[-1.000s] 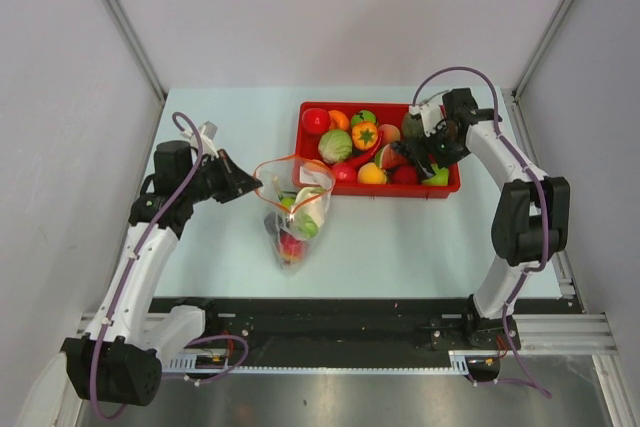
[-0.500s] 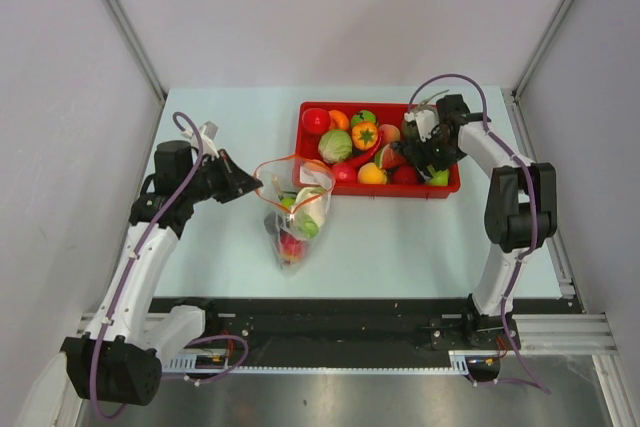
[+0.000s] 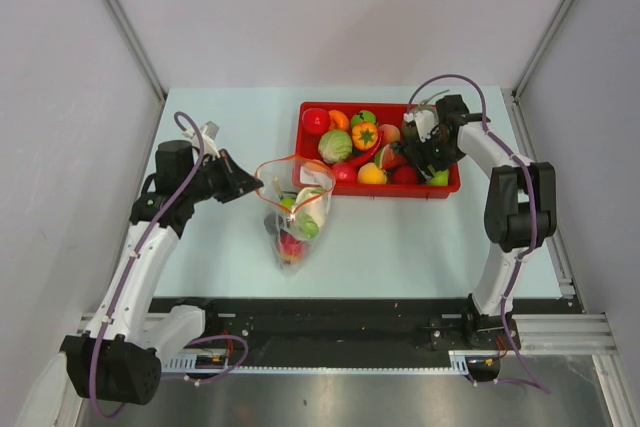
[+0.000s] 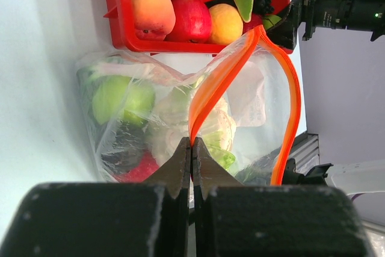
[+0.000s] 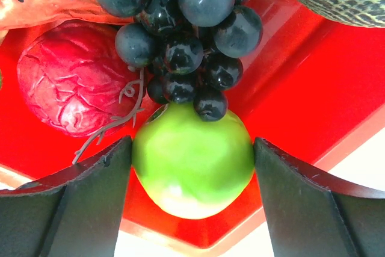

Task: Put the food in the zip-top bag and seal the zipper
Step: Pick up the fake fruit from the bin, then place the fake fruit in the zipper food storage bag.

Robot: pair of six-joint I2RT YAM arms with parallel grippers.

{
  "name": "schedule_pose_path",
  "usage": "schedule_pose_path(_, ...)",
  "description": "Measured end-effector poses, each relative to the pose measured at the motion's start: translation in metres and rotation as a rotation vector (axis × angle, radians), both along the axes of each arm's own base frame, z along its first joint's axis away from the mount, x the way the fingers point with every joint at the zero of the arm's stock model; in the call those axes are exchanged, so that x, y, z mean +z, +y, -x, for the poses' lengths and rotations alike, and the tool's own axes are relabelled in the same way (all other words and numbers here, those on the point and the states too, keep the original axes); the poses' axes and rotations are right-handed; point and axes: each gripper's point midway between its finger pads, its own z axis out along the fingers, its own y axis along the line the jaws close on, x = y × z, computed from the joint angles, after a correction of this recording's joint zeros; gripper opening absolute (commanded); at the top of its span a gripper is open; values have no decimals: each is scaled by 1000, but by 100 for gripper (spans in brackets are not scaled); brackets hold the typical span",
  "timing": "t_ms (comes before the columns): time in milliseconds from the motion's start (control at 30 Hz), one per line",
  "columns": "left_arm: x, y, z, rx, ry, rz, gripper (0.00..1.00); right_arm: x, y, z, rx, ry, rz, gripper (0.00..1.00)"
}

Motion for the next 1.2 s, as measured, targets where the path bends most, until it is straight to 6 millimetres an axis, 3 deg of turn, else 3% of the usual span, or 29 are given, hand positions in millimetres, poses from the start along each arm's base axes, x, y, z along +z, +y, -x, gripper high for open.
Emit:
schedule_pose_path(267, 1, -3, 0, -7, -4, 3, 0, 20, 0, -4, -3, -31, -4, 56)
schedule_pose_path(400, 1, -4, 1, -11, -2, 5, 0, 49, 3, -12, -10, -78, -26, 54)
schedule_pose_path(567, 2, -8, 3, -23, -4, 6, 0, 114, 26, -18, 5, -182, -128, 55)
schedule_pose_path(633, 2, -9, 3, -29, -7, 6, 0, 146, 48, -12, 34, -232, -191, 55)
schedule_pose_path(733, 3, -11, 3, -36, -13, 7, 0, 197, 97, 4, 127, -312, -302, 55)
schedule_pose_path(833, 4, -12, 3, -38, -17, 7, 0, 246, 160, 36, 265, -368, -447, 57)
schedule_pose_path(933, 4, -13, 3, -40, -17, 7, 0, 278, 214, 78, 406, -383, -572, 57)
schedule_pose_path(1067, 4, -13, 3, -42, -17, 6, 0, 292, 269, 124, 558, -363, -655, 58)
schedule_pose_path(1200, 4, -13, 3, -42, -17, 7, 0, 279, 309, 149, 659, -316, -670, 58)
